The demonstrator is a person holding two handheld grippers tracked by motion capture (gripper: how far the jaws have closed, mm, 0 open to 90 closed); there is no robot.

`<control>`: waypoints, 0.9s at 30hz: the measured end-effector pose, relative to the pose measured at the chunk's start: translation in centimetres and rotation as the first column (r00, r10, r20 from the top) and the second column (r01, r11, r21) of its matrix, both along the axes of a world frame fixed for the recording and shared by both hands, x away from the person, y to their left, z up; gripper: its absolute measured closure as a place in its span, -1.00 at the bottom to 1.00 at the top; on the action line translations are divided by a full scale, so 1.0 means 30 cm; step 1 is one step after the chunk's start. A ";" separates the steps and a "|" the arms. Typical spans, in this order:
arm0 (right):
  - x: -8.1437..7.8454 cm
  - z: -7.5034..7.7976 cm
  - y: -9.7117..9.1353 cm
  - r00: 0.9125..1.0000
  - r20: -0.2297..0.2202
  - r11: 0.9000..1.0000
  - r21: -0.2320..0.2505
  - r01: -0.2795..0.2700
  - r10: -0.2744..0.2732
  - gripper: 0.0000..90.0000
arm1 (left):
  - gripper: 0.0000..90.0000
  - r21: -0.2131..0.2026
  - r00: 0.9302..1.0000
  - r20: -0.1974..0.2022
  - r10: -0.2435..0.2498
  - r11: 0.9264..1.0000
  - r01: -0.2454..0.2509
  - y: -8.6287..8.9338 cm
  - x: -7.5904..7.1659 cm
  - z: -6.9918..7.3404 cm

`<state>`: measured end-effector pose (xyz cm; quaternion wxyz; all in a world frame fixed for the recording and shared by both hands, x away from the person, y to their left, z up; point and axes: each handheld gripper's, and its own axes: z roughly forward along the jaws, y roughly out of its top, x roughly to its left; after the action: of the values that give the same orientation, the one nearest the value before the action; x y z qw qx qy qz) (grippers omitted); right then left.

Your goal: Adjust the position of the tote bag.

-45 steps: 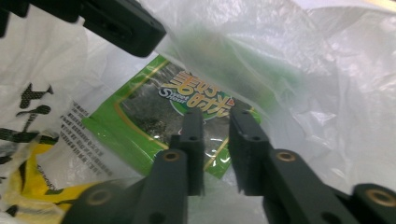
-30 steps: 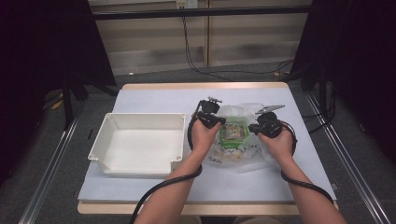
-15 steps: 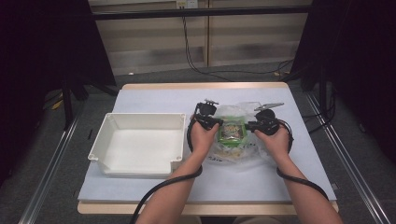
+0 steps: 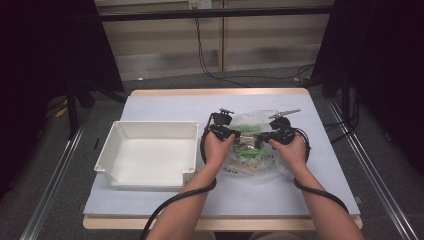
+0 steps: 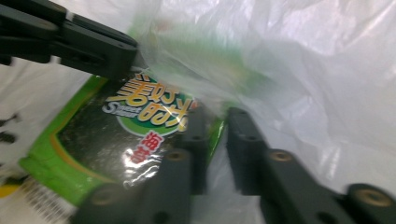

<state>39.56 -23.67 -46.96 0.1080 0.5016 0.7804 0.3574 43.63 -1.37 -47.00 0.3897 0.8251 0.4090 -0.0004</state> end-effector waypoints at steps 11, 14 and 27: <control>-0.109 0.016 0.006 0.999 -0.021 0.999 -0.022 -0.041 0.041 0.94 | 1.00 -0.012 0.999 0.002 -0.051 0.999 0.051 -0.004 -0.074 0.000; -0.119 0.032 -0.003 1.000 0.014 0.999 -0.030 -0.025 0.026 1.00 | 1.00 -0.006 1.000 0.007 -0.029 1.000 0.029 0.008 -0.060 0.007; 0.003 0.025 0.008 0.999 0.050 0.995 -0.101 0.003 0.002 1.00 | 0.94 0.003 0.995 0.017 0.098 0.995 -0.098 0.021 0.046 0.032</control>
<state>39.64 -23.44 -46.21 0.1526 0.4866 0.7944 0.3299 45.00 -0.73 -46.04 0.3913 0.8047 0.4456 0.0267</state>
